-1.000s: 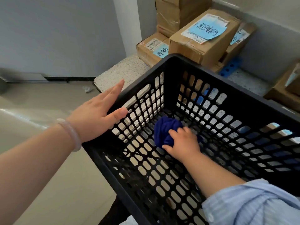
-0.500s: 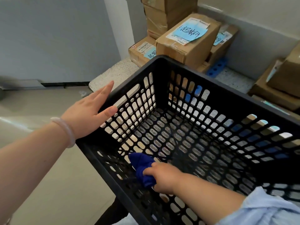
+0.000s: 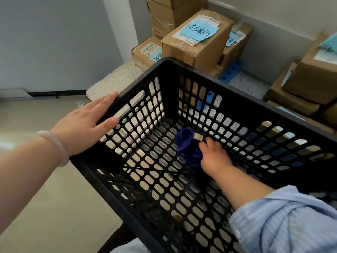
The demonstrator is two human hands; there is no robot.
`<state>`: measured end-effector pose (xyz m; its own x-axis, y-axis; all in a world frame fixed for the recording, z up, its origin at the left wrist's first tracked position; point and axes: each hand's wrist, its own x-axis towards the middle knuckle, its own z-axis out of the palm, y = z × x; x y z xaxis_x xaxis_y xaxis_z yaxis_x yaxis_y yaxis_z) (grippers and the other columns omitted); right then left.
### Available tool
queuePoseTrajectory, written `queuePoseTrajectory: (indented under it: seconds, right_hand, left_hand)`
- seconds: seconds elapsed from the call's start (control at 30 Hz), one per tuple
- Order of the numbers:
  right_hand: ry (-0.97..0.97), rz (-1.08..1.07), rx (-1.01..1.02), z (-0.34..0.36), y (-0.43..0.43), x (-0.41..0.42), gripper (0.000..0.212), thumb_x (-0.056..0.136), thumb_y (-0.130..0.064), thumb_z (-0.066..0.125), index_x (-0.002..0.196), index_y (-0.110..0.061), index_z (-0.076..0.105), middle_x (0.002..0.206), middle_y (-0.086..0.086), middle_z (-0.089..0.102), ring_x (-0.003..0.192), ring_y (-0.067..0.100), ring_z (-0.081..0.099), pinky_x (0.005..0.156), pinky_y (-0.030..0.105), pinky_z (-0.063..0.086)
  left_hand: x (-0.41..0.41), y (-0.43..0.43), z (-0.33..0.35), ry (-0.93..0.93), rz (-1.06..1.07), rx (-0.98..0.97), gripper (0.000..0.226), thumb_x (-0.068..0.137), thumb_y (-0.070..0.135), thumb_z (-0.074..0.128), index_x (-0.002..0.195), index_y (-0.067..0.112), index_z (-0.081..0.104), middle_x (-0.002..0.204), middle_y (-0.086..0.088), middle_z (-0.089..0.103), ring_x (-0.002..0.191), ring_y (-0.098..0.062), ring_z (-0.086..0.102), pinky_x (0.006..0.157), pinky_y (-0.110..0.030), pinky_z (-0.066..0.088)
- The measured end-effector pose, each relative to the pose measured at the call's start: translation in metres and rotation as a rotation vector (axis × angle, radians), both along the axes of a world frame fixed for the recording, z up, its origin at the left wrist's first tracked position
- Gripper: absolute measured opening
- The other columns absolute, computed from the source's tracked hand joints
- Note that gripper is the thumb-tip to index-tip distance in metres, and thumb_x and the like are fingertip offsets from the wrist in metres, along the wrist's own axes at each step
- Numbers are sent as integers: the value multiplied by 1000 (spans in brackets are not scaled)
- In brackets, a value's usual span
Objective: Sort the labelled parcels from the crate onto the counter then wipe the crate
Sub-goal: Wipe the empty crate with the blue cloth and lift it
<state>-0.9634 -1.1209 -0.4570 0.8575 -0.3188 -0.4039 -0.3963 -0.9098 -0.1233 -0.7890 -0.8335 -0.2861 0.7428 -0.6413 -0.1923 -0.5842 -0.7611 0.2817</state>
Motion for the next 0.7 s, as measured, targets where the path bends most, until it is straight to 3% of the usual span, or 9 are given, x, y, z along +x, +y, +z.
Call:
queuePoseTrajectory:
  seconds: [0.1, 0.2, 0.37, 0.5, 0.6, 0.63, 0.7]
  right_hand:
    - [15, -66, 125, 5, 15, -15, 41, 89, -15, 54, 128, -21, 44, 139, 8, 35, 117, 30, 45, 97, 41, 45]
    - [107, 13, 181, 14, 33, -36, 43, 89, -19, 60, 130, -26, 47, 132, 2, 38, 114, 24, 48, 97, 38, 46]
    - [396, 198, 342, 36, 62, -54, 46, 88, -22, 64, 132, -28, 55, 130, 2, 44, 116, 26, 52, 100, 40, 46]
    - [587, 302, 479, 49, 81, -59, 38, 87, -20, 63, 125, -24, 61, 122, 9, 60, 109, 30, 57, 90, 35, 46]
    - [553, 138, 532, 61, 80, -59, 32, 86, -17, 62, 117, -25, 62, 117, 7, 63, 104, 29, 60, 85, 33, 47]
    - [503, 30, 559, 65, 73, -57, 29, 84, -16, 61, 111, -27, 63, 111, 4, 65, 100, 26, 61, 84, 34, 49]
    - [361, -238, 658, 79, 56, -52, 24, 81, -13, 62, 98, -29, 61, 102, 0, 67, 95, 22, 64, 85, 35, 55]
  left_hand:
    - [0, 0, 2, -2, -6, -1, 69, 70, 81, 11, 135, 63, -3, 160, 15, 17, 146, -19, 23, 116, -35, 19]
    - [0, 2, 2, 0, -11, -14, 68, 71, 82, 11, 135, 63, -2, 160, 15, 16, 147, -17, 21, 117, -35, 17]
    - [1, 3, 2, -41, -32, 48, 75, 71, 83, 4, 141, 60, -7, 163, 11, 7, 149, -19, 14, 121, -41, 8]
    - [-1, 0, 3, -150, -37, 189, 88, 71, 83, -1, 151, 47, -6, 164, 3, -1, 150, -22, 7, 120, -44, -3]
    - [-1, -3, -1, -274, -119, 232, 90, 75, 82, 1, 155, 40, -1, 164, -5, -6, 150, -22, -7, 114, -39, -24]
    - [-4, -8, -1, -313, -203, 208, 86, 80, 80, 8, 155, 39, 5, 164, -7, -3, 150, -24, -5, 116, -40, -23]
    - [-17, -32, 4, -356, -436, 103, 77, 85, 73, 24, 154, 40, 15, 163, -7, 8, 150, -27, 7, 121, -48, -3]
